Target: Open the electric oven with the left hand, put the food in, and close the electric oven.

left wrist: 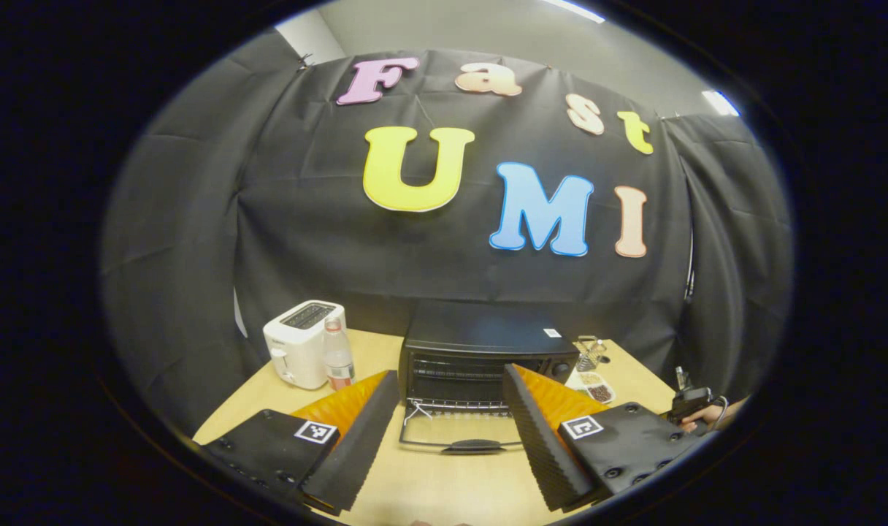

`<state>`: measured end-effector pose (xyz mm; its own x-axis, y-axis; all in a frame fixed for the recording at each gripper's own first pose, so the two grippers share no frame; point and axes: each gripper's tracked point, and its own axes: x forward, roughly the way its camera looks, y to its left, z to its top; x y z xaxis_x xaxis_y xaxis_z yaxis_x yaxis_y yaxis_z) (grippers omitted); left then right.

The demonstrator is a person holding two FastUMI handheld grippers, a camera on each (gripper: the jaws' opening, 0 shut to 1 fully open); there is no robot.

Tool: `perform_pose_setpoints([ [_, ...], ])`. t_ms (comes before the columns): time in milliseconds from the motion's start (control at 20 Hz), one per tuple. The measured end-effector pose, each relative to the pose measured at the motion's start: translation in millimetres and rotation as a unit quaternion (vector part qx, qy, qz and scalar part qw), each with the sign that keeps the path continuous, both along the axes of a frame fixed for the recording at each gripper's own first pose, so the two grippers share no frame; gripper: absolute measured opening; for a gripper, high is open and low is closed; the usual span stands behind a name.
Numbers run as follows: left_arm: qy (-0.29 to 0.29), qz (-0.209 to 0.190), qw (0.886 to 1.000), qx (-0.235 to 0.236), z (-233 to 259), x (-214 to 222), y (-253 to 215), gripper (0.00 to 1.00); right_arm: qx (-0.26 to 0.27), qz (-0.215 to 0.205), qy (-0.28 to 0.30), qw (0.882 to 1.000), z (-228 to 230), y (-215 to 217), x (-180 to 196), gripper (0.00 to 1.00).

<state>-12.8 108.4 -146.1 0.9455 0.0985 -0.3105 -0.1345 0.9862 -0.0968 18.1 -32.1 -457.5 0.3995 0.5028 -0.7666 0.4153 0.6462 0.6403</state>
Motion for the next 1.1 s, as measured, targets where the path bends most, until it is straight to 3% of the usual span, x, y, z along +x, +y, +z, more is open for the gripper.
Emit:
perform_pose_setpoints([
  [350,-0.029,-0.015,0.999,0.012,23,4,-6,1.0,0.048,-0.064,-0.032,0.996,54,40,-13,0.0],
  [450,-0.037,-0.024,0.999,0.01,29,3,-7,0.92,0.063,-0.074,-0.036,0.995,70,61,-19,0.0],
  [650,-0.046,-0.039,0.998,0.013,35,2,0,0.92,0.068,-0.098,-0.043,0.992,92,101,-23,0.0],
  [700,-0.05,-0.04,0.998,0.02,37,1,3,1.0,0.07,-0.108,-0.04,0.991,95,111,-23,0.0],
  [850,-0.059,-0.052,0.997,0.028,43,-4,7,0.92,0.065,-0.131,-0.039,0.989,99,133,-17,0.0],
  [1100,-0.07,-0.061,0.995,0.038,51,-13,20,1.0,0.092,-0.178,-0.028,0.979,101,175,3,0.0],
])
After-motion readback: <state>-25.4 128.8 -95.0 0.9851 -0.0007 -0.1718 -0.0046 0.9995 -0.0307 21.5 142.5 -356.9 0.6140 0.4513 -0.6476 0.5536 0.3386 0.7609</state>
